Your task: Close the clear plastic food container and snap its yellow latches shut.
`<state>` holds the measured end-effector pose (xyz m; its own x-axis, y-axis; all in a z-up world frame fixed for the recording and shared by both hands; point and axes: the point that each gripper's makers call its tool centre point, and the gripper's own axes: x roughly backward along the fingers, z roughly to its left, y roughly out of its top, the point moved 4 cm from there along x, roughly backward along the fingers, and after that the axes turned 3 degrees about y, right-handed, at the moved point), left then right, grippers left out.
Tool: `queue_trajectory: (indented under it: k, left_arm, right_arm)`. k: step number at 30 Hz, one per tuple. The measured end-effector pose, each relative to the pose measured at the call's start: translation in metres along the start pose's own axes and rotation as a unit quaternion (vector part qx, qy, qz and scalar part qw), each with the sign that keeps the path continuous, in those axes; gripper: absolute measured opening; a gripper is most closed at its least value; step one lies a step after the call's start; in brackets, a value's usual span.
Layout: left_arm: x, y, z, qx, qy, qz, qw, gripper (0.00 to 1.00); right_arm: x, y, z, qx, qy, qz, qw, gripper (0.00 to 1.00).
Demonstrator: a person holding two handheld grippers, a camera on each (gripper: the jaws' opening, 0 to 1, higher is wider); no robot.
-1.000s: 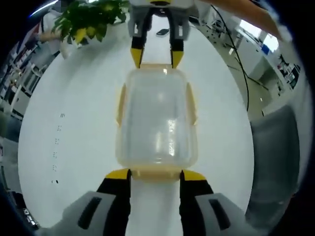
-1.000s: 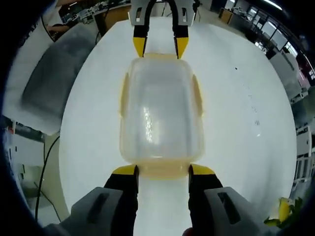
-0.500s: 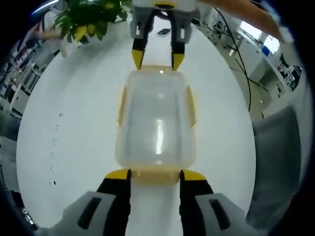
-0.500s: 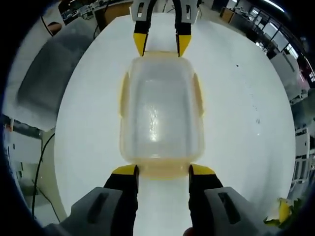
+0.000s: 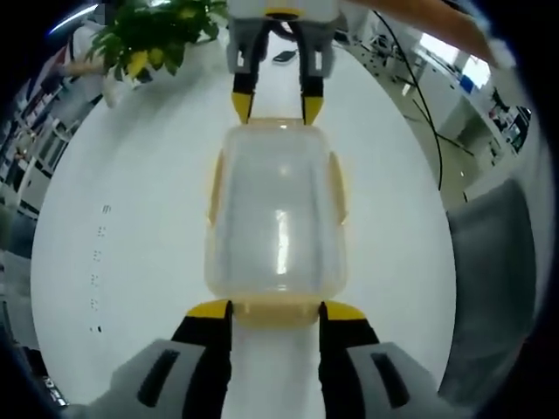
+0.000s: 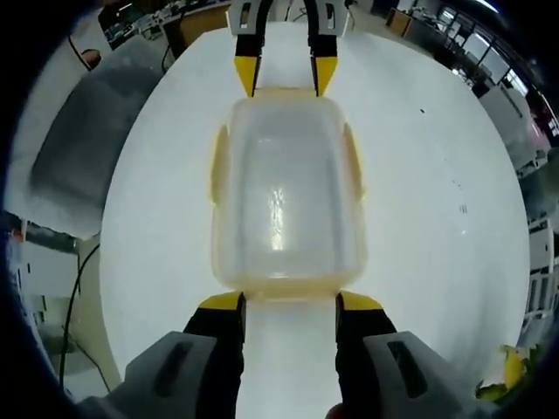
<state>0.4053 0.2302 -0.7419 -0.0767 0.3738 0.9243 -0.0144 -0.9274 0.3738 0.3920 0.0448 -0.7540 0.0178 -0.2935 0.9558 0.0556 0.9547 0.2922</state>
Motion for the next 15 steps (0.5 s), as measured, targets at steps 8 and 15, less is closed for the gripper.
queue_trajectory:
  k: [8,15]
  left_arm:
    - [-0.001,-0.003,0.0,-0.036,0.005,0.004,0.9993,0.34]
    - [-0.011,-0.021,-0.009,-0.007,-0.02,0.032,0.9993,0.3]
  right_arm:
    - [-0.001,-0.004,0.004,-0.028,0.002,-0.02,0.9994,0.37]
    - [-0.015,-0.02,0.014,-0.042,0.011,0.003,0.999,0.38]
